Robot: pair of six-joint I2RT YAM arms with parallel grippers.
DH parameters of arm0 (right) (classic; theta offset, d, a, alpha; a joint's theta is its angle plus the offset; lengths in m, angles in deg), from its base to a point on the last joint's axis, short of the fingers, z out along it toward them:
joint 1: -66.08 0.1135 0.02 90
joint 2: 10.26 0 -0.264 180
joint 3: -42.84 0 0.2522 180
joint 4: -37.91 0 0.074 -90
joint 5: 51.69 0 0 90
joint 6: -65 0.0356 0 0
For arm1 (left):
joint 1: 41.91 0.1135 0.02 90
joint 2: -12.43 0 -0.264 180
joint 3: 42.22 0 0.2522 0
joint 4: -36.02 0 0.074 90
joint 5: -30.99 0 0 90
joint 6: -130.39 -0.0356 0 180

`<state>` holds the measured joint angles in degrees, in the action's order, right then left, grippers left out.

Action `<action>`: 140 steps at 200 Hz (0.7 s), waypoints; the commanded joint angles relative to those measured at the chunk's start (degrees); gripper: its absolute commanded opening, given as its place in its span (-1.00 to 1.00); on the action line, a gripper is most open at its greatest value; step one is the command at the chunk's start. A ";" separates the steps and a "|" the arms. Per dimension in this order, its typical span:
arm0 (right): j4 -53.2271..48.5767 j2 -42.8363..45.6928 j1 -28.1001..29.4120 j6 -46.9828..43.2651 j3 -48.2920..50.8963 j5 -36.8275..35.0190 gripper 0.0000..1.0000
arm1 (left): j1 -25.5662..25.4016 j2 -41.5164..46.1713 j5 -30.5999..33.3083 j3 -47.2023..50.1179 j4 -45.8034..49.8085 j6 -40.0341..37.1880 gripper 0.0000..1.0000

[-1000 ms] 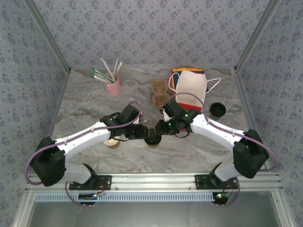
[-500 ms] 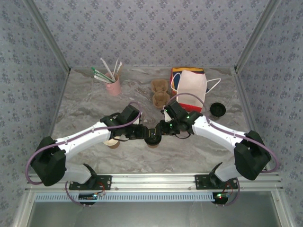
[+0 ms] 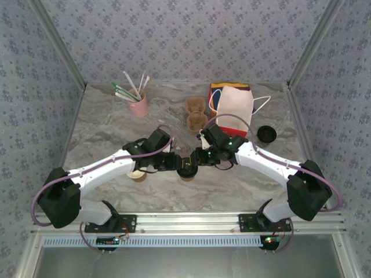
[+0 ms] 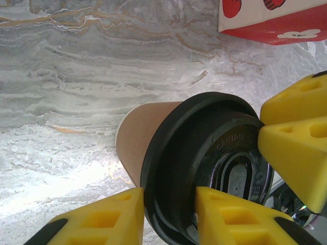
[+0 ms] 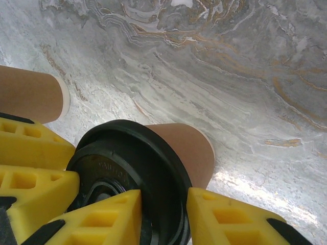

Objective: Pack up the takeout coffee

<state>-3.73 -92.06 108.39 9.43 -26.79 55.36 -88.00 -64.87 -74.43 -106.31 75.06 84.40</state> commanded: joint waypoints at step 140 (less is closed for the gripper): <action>-9.60 2.53 4.35 0.33 -2.06 -0.59 0.03 | -0.61 -2.28 1.88 0.36 6.26 0.11 -0.36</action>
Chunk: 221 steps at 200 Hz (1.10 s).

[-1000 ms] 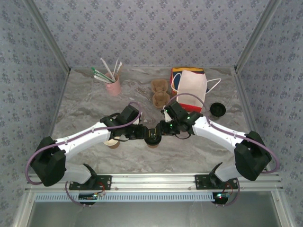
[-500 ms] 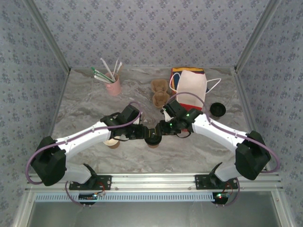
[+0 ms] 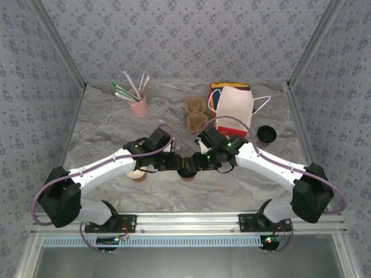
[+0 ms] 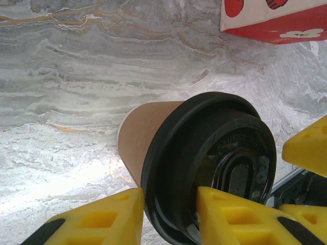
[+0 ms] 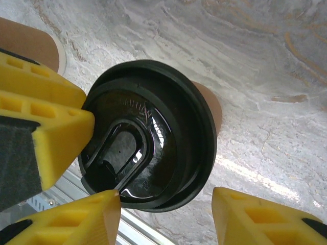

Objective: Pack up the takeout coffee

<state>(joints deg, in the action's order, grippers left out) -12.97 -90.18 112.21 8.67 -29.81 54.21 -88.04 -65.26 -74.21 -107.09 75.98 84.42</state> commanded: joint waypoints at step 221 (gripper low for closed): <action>2.94 -2.76 -0.94 -0.93 4.88 3.86 -0.19 | -0.81 -1.74 1.68 4.60 3.33 0.87 -0.36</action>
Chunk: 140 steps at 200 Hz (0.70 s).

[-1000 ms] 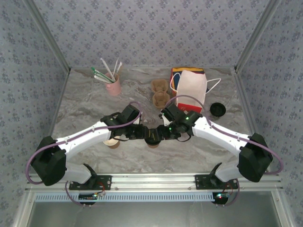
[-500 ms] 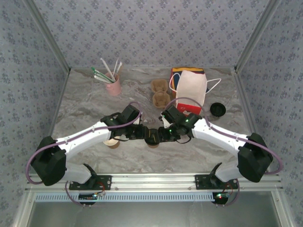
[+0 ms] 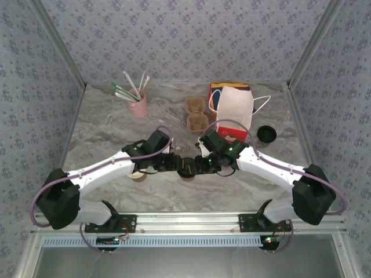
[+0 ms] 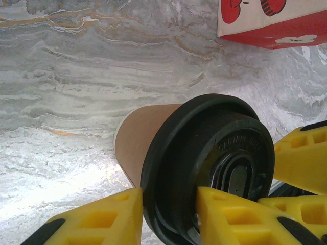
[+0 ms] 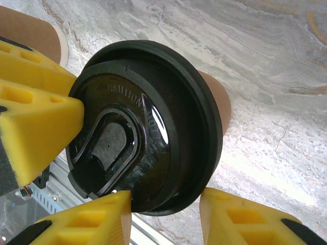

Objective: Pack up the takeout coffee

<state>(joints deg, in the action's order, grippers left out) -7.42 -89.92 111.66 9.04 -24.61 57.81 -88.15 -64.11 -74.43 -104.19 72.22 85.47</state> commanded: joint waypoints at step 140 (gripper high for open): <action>-0.82 -5.40 0.34 3.24 -3.98 2.73 0.30 | -0.75 -3.97 1.71 0.83 6.60 -0.25 -0.37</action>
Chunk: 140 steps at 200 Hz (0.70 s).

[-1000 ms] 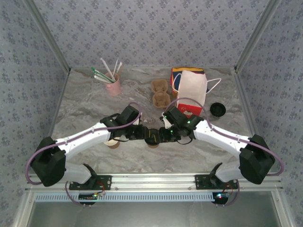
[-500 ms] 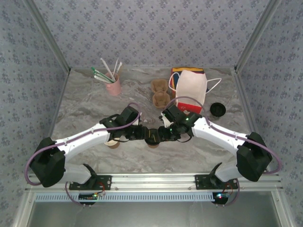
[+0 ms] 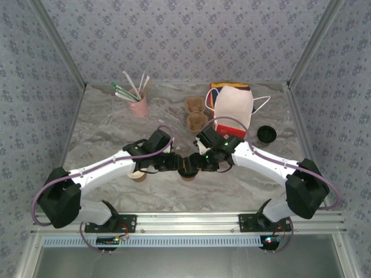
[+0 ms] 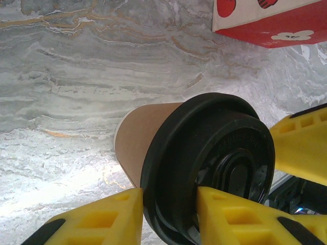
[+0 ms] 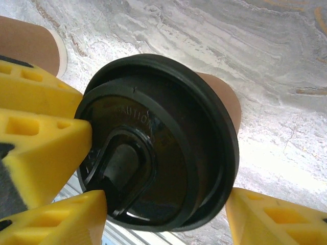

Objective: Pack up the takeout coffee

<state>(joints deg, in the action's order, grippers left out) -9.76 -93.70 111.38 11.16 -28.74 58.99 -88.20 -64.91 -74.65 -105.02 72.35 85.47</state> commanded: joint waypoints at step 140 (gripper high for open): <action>0.91 -7.71 0.48 -3.19 6.16 -1.61 0.08 | -0.69 -3.47 1.84 3.77 5.61 0.23 -0.38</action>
<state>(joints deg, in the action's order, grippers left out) -6.44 -95.08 110.94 10.24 -26.55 59.67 -88.15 -64.98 -74.69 -104.89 72.29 85.49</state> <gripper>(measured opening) 0.543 0.313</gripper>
